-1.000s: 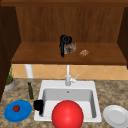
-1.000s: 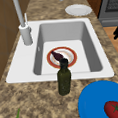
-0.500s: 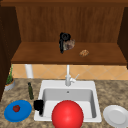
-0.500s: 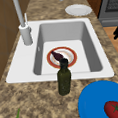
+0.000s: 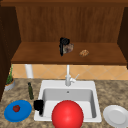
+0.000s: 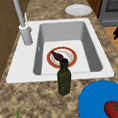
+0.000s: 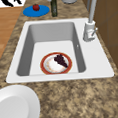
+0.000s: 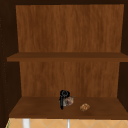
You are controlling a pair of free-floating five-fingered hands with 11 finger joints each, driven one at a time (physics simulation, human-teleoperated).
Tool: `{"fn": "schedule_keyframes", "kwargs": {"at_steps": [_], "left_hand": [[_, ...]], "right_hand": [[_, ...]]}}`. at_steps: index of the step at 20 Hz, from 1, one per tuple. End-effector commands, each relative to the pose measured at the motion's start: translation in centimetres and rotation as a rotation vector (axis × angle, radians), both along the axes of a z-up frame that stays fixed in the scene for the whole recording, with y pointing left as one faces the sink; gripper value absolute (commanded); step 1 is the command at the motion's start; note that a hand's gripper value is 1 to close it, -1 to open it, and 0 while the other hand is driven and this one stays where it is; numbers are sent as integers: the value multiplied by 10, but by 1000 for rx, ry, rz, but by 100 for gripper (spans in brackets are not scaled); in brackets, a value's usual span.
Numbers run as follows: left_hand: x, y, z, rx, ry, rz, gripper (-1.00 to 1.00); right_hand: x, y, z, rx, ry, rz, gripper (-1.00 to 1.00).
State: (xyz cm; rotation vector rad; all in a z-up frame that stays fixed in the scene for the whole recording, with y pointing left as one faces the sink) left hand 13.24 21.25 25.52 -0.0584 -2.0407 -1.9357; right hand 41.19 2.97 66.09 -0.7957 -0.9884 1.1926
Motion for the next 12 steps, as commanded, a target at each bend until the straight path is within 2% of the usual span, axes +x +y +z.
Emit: {"fn": "schedule_keyframes", "kwargs": {"at_steps": [1, 5, 9, 12], "left_hand": [[0, 0, 0, 0, 0, 0, 0], [0, 0, 0, 0, 0, 0, 0], [0, 0, 0, 0, 0, 0, 0], [0, 0, 0, 0, 0, 0, 0]], "right_hand": [[31, 2, -27, -30, 0, 31, 100], [62, 1, -46, -3, -2, 20, 100], [93, 1, -66, -4, 9, 25, 100], [113, 0, -64, -9, 109, 49, 100]]}}
